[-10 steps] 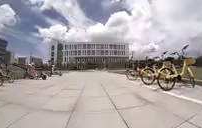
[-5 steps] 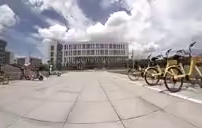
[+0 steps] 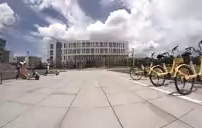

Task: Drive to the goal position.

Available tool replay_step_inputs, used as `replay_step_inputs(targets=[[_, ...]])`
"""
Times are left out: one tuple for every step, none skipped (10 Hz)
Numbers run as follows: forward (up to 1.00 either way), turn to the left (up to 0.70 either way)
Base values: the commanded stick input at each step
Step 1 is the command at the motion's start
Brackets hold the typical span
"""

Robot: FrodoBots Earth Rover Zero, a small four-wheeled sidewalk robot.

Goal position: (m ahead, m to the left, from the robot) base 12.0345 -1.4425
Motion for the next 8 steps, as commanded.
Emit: replay_step_inputs(targets=[[0.7,0.04],[0.7,0.04],[0.7,0.04],[0.7,0.04],[0.7,0.04],[0.7,0.04],[0.7,0.04],[0.7,0.04]])
